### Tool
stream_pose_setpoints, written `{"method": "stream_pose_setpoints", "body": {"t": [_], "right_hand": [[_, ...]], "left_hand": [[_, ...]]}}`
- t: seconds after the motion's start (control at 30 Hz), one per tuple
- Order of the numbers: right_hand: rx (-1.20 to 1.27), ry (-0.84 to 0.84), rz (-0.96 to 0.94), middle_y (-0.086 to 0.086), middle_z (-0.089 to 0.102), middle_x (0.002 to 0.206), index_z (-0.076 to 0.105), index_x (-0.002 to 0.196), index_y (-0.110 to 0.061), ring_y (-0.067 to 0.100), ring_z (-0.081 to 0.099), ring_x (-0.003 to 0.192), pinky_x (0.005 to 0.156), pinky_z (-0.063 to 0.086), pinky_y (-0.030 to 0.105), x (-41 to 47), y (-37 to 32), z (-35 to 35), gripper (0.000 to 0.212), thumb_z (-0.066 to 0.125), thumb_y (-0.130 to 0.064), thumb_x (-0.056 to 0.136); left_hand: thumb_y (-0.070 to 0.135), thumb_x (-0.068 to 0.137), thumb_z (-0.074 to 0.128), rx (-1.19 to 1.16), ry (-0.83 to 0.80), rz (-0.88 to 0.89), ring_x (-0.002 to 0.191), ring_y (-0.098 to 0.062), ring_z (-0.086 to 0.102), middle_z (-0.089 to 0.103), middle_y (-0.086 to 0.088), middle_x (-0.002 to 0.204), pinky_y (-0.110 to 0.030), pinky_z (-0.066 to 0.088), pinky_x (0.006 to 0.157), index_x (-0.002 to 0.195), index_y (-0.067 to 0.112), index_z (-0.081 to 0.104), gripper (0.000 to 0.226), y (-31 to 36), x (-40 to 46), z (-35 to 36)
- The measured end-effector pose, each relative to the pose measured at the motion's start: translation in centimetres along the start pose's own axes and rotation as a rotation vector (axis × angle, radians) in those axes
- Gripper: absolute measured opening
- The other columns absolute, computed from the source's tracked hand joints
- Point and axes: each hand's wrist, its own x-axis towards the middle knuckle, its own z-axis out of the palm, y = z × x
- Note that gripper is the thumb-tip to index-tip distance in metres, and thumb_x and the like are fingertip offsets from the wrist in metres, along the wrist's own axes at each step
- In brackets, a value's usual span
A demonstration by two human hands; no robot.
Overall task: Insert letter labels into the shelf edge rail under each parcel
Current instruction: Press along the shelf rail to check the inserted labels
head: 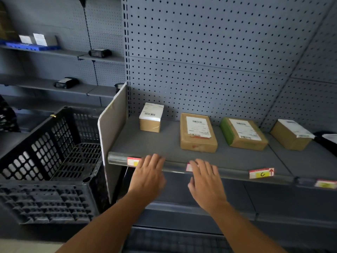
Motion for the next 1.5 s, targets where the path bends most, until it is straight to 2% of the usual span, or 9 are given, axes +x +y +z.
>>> {"method": "stream_pose_setpoints", "body": {"t": [0.2, 0.33, 0.43, 0.67, 0.87, 1.0, 1.2, 1.37, 1.5], "right_hand": [[-0.017, -0.051, -0.035, 0.008, 0.057, 0.127, 0.054, 0.132, -0.011, 0.028, 0.055, 0.111, 0.097, 0.047, 0.045, -1.8, 5.4, -0.2, 0.058, 0.068, -0.028, 0.079], [0.061, -0.049, -0.064, 0.005, 0.056, 0.125, 0.054, 0.13, -0.013, 0.026, 0.054, 0.111, 0.098, 0.047, 0.042, -1.7, 6.0, -0.4, 0.054, 0.066, -0.029, 0.08], [0.113, -0.056, -0.078, 0.003, 0.055, 0.124, 0.054, 0.13, -0.014, 0.026, 0.054, 0.11, 0.097, 0.047, 0.042, -1.7, 6.0, -0.4, 0.054, 0.065, -0.029, 0.08], [0.181, -0.058, -0.096, -0.001, 0.053, 0.123, 0.053, 0.128, -0.019, 0.022, 0.053, 0.107, 0.095, 0.046, 0.039, -1.4, 6.7, -0.3, 0.052, 0.067, -0.029, 0.079], [0.239, -0.088, -0.113, -0.005, 0.049, 0.126, 0.049, 0.133, -0.024, 0.019, 0.05, 0.111, 0.098, 0.042, 0.037, -1.3, 7.4, 0.0, 0.053, 0.065, -0.029, 0.083], [0.268, -0.113, -0.134, -0.006, 0.045, 0.133, 0.044, 0.139, -0.025, 0.019, 0.047, 0.116, 0.101, 0.039, 0.035, -1.5, 7.5, 0.1, 0.057, 0.064, -0.031, 0.085], [0.18, -0.083, -0.275, 0.001, 0.046, 0.138, 0.039, 0.144, -0.02, 0.024, 0.048, 0.116, 0.101, 0.044, 0.041, -2.0, 10.0, -0.5, 0.071, 0.071, -0.032, 0.082], [0.075, -0.018, -0.093, 0.004, 0.051, 0.133, 0.044, 0.145, -0.013, 0.026, 0.051, 0.117, 0.103, 0.044, 0.044, -4.5, 17.0, -1.7, 0.07, 0.066, -0.026, 0.08], [0.003, -0.065, -0.029, 0.005, 0.054, 0.125, 0.052, 0.137, -0.012, 0.028, 0.054, 0.11, 0.102, 0.043, 0.044, -7.0, 21.8, -2.2, 0.066, 0.069, -0.024, 0.075]], "left_hand": [[0.031, 0.088, 0.056, -0.005, -0.087, 0.106, 0.118, -0.021, 0.048, 0.05, -0.001, 0.132, -0.04, 0.038, 0.109, 0.14, 0.017, 0.041, 0.056, 7.6, 2.4, 1.6], [0.03, 0.093, 0.051, 0.011, -0.138, 0.11, 0.124, -0.022, 0.043, 0.045, -0.001, 0.138, -0.04, 0.033, 0.113, 0.144, 0.018, 0.036, 0.055, 8.6, 2.9, 2.1], [0.029, 0.089, 0.051, 0.006, -0.124, 0.104, 0.121, -0.023, 0.046, 0.047, -0.002, 0.135, -0.04, 0.036, 0.111, 0.141, 0.016, 0.04, 0.054, 8.8, 2.8, 2.3], [0.031, 0.091, 0.052, 0.103, -0.118, 0.102, 0.127, -0.027, 0.043, 0.044, -0.008, 0.141, -0.044, 0.033, 0.114, 0.146, 0.012, 0.033, 0.061, 9.1, 2.0, 3.1], [0.031, 0.091, 0.052, 0.132, -0.174, 0.054, 0.128, -0.024, 0.041, 0.041, -0.003, 0.141, -0.044, 0.031, 0.116, 0.145, 0.016, 0.035, 0.058, 9.8, 2.0, 2.6], [0.031, 0.084, 0.062, 0.105, -0.173, -0.001, 0.117, -0.022, 0.049, 0.05, 0.001, 0.131, -0.042, 0.037, 0.11, 0.137, 0.019, 0.046, 0.056, 10.3, 2.1, 2.4], [0.033, 0.082, 0.067, 0.132, -0.131, -0.067, 0.113, -0.022, 0.052, 0.055, 0.0, 0.125, -0.041, 0.041, 0.106, 0.129, 0.019, 0.054, 0.051, 11.2, 2.2, 2.0], [0.035, 0.081, 0.067, 0.093, -0.101, -0.018, 0.108, -0.022, 0.054, 0.056, -0.002, 0.121, -0.042, 0.045, 0.102, 0.126, 0.019, 0.054, 0.05, 16.4, 3.7, 2.3], [0.037, 0.088, 0.056, 0.033, -0.132, 0.096, 0.12, -0.023, 0.048, 0.049, -0.001, 0.132, -0.042, 0.036, 0.109, 0.139, 0.019, 0.044, 0.055, 22.9, 5.4, 3.2]]}}
